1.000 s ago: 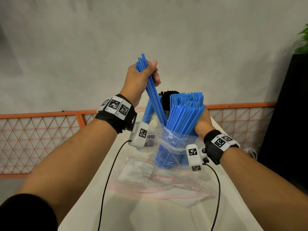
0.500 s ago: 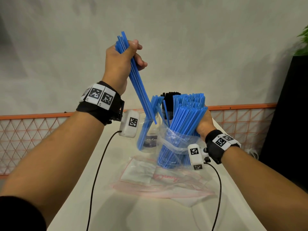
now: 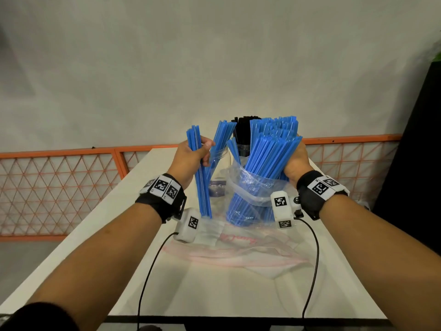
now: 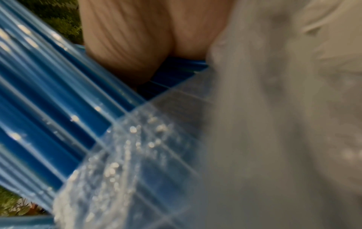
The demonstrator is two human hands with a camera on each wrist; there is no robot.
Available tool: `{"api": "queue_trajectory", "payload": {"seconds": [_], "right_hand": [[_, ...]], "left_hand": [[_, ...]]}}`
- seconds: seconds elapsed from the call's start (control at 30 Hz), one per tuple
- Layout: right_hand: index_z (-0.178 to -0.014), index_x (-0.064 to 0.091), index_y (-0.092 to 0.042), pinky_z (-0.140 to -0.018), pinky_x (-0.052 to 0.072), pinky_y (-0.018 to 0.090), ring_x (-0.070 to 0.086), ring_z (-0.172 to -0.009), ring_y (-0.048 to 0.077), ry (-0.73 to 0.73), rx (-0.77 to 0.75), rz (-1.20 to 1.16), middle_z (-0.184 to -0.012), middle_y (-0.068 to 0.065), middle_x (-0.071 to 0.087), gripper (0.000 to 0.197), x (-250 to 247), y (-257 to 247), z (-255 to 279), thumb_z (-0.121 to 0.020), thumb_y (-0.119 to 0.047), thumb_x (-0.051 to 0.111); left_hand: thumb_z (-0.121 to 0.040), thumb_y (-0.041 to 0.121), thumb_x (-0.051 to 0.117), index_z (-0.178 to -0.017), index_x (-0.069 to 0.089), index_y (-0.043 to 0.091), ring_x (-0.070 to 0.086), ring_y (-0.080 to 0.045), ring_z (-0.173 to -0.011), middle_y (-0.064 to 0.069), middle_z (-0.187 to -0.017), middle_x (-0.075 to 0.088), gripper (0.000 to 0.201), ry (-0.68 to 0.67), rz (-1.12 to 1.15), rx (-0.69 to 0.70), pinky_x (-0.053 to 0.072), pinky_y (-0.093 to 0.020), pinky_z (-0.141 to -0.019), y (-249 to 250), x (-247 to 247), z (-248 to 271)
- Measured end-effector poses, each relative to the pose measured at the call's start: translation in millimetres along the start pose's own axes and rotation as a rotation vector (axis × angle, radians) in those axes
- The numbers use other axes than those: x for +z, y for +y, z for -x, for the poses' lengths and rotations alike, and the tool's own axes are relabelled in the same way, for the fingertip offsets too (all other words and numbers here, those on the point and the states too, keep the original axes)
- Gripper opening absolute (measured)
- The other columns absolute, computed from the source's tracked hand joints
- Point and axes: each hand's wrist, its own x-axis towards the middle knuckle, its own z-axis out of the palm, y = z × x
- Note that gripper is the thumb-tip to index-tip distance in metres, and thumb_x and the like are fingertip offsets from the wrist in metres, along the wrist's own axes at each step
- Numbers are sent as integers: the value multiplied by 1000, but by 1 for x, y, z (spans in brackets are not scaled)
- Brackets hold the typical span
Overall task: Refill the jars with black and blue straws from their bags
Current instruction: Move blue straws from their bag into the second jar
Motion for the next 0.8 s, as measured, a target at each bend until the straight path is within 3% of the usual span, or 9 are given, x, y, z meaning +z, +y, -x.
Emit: {"api": "queue_trajectory", "payload": {"seconds": [0.2, 0.4, 0.67, 0.8], "right_hand": [[-81, 56, -18, -59, 56, 26, 63, -61, 9, -6, 5, -50, -71, -4, 64, 19, -1, 5, -3, -96, -26, 48], [-76, 51, -19, -67, 53, 31, 58, -67, 15, -22, 71, -167, -73, 0, 58, 22, -1, 6, -7, -97, -24, 44], [-77, 54, -19, -70, 54, 36, 61, -67, 17, -39, 58, -134, -72, 0, 61, 22, -1, 8, -8, -96, -25, 45], [-96, 58, -8, -72, 55, 39, 62, -73, 21, -53, 2, -28, -79, 6, 63, 20, -1, 6, -6, -97, -26, 48]], "left_hand": [[-97, 32, 59, -76, 61, 13, 32, -11, -47, 6, -50, 33, 29, 61, 66, -72, 38, -25, -50, -25, -2, 0], [-94, 43, 61, -49, 40, 28, 28, -11, -42, 5, -47, 29, 51, 40, 137, -167, 32, -23, -44, -36, 6, 1], [-95, 34, 63, -61, 40, 20, 29, -12, -42, 6, -45, 30, 43, 18, 85, -187, 33, -29, -49, -52, 13, 4], [-92, 44, 63, -57, 47, 25, 39, -13, -46, 7, -48, 39, 43, 10, 37, -27, 44, -32, -60, -8, -4, -12]]}}
